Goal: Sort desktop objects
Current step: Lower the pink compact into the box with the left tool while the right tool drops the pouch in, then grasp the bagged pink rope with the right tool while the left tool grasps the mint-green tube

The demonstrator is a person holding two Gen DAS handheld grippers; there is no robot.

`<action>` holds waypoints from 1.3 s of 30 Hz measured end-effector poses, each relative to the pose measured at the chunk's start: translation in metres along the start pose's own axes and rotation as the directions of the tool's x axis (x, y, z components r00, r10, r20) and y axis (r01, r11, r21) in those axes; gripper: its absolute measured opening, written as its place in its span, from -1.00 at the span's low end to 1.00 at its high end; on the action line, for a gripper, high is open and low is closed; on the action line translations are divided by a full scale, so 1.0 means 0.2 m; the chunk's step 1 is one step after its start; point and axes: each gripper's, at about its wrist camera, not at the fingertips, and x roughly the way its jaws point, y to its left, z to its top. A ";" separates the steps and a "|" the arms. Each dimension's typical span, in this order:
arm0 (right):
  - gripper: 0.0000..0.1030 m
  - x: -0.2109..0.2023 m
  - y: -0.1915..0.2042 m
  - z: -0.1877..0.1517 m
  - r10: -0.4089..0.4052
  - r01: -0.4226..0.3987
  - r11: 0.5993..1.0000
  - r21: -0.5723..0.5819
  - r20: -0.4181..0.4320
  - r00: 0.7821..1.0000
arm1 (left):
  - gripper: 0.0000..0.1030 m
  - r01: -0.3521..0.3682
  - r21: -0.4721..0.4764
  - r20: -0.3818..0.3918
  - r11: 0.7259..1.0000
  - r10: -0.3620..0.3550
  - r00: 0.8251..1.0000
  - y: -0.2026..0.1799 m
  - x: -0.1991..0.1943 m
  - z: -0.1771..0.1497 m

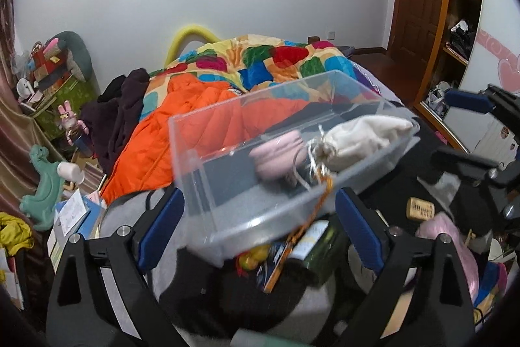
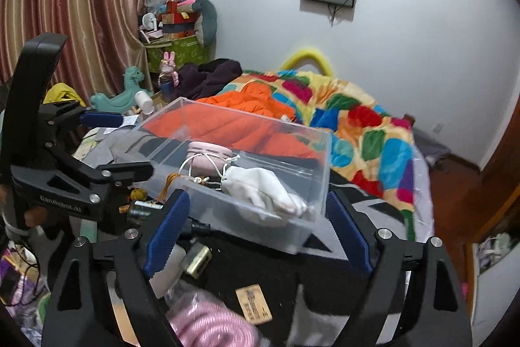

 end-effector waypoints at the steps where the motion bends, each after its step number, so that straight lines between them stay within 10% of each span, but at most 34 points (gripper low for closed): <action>1: 0.65 -0.03 0.00 -0.01 -0.006 0.006 1.000 -0.003 0.008 1.000 | 0.85 -0.003 -0.003 -0.005 1.000 0.003 1.000 0.01 -0.02 -0.02; 24: 0.72 -0.16 -0.01 -0.38 0.103 -0.092 0.963 0.254 -0.029 0.994 | 0.86 0.067 -0.163 -0.189 0.984 -0.097 0.977 0.07 -0.06 -0.58; 39: 0.71 -0.03 0.09 -0.55 0.125 -0.097 0.981 0.170 -0.162 0.979 | 0.88 0.052 -0.128 -0.177 0.990 -0.074 0.981 -0.02 -0.02 -0.59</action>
